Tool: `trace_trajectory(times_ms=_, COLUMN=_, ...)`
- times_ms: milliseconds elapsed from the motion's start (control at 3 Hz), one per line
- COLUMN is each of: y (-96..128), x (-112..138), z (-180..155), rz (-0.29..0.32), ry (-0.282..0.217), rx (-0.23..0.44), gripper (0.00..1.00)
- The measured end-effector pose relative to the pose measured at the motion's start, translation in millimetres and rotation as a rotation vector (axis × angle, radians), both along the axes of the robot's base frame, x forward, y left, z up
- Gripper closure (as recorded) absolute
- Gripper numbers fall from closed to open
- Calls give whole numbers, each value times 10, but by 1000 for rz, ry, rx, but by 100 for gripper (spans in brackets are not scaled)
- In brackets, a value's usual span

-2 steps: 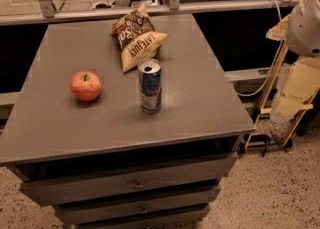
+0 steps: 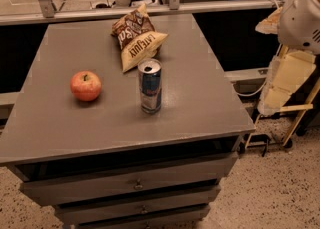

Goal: Knock redbull can over

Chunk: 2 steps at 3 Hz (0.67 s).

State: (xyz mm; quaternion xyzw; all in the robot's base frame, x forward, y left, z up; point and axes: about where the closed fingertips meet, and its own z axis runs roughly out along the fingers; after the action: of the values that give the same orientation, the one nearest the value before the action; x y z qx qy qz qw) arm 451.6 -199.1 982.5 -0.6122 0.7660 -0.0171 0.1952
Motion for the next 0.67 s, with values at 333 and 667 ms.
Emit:
trace_trajectory(times_ms=333, y=488, x=321, z=201, rz=105, ry=-97, rx=157, gripper=0)
trace_trajectory(times_ms=667, y=1148, x=500, z=459, rz=230, ry=-190, rx=332, gripper=0)
